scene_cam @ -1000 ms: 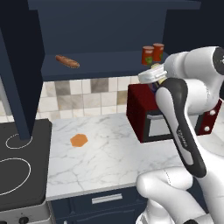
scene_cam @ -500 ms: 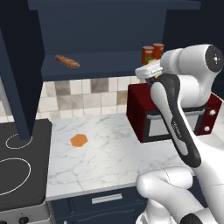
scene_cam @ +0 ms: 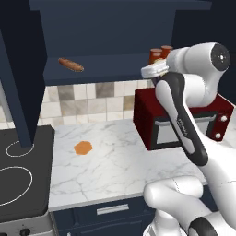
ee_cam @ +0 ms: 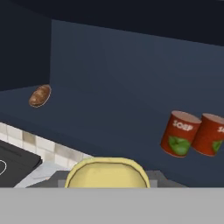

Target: Pick the cans from the counter and place them in their designated side in the cabinet.

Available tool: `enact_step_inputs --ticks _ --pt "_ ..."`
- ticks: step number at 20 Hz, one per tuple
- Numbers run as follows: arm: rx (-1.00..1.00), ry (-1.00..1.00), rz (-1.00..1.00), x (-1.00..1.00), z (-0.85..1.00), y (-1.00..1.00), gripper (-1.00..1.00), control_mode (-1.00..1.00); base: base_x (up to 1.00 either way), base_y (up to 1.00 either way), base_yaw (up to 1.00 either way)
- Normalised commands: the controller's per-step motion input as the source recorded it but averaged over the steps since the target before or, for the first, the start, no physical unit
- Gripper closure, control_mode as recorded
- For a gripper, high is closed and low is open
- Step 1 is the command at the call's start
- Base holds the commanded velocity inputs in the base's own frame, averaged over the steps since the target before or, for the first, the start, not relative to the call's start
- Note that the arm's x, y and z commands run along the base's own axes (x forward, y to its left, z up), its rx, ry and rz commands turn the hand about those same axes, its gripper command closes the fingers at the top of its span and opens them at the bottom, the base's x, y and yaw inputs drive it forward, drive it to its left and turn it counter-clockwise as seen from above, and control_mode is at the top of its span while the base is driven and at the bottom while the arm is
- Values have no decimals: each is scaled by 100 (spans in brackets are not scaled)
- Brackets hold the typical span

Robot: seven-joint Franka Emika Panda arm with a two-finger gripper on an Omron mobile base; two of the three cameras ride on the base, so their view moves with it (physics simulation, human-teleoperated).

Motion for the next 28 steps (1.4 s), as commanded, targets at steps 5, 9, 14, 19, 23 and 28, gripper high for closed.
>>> enact_step_inputs --ticks 5,9,14,19,23,28 --pt "0 0 0 31 2 -2 100 -100 0 0 0" --pt "0 0 -1 31 1 0 100 -100 0 0 0" --pt "0 0 0 35 0 0 100 -100 0 0 0" --pt "0 0 0 36 0 0 100 -100 0 0 0" --pt "0 0 0 36 0 0 100 -100 0 0 0" --pt "0 1 0 29 0 -4 100 -100 0 0 0"
